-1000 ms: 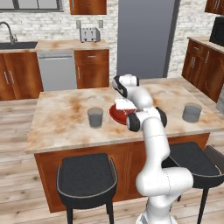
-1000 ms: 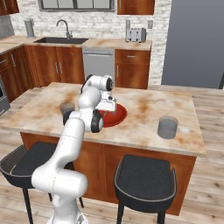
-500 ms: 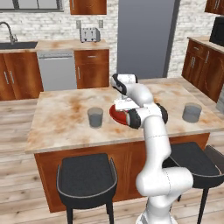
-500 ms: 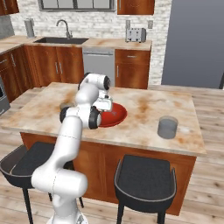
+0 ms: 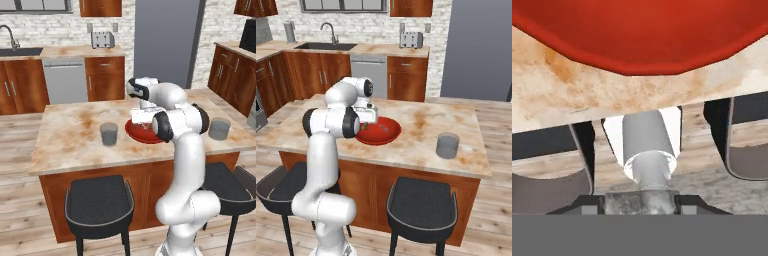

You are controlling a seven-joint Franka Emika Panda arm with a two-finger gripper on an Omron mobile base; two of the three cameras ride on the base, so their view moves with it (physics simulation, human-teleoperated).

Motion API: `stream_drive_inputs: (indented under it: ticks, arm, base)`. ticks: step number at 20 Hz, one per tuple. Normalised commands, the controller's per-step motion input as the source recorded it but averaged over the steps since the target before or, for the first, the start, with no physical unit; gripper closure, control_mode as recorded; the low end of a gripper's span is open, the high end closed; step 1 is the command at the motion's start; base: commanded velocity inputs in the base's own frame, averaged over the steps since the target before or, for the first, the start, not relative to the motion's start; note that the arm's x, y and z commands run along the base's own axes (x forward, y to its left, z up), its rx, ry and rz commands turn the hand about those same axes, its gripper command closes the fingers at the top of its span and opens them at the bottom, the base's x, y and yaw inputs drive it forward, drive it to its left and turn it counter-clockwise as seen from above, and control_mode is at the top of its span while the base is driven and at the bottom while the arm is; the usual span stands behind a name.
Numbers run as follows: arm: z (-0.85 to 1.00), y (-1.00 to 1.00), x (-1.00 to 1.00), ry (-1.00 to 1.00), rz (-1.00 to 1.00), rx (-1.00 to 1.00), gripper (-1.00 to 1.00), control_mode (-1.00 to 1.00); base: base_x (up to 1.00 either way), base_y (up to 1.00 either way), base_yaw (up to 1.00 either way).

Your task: There are four ice cubes in the ice bowl. Place two ice cubes in each glass of water.

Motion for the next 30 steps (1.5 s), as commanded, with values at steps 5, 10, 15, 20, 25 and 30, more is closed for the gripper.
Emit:
stream_drive_inputs:
  ticks: [5,10,15,20,25,30]
  arm:
    - [0.82,0.23,-0.5,-0.61,-0.01,-0.08,1.0,-1.0]
    - [0.38,0.31,0.03,-0.57,-0.06,-0.05,1.0,-1.0]
    - [0.19,0.75,0.13,-0.47,-0.02,0.0,1.0,-1.0]
    - [0.16,0.44,0.42,-0.21,0.0,0.0,1.0,-1.0]
    - [0.11,0.31,0.46,-0.14,0.0,0.0,1.0,-1.0]
    - [0.09,0.37,0.11,-0.08,0.0,0.0,1.0,-1.0]
  base:
    - [0.0,0.0,0.0]
    - [0.0,0.0,0.0]
    - [0.0,0.0,0.0]
    - [0.0,0.0,0.0]
    - [0.0,0.0,0.0]
    - [0.0,0.0,0.0]
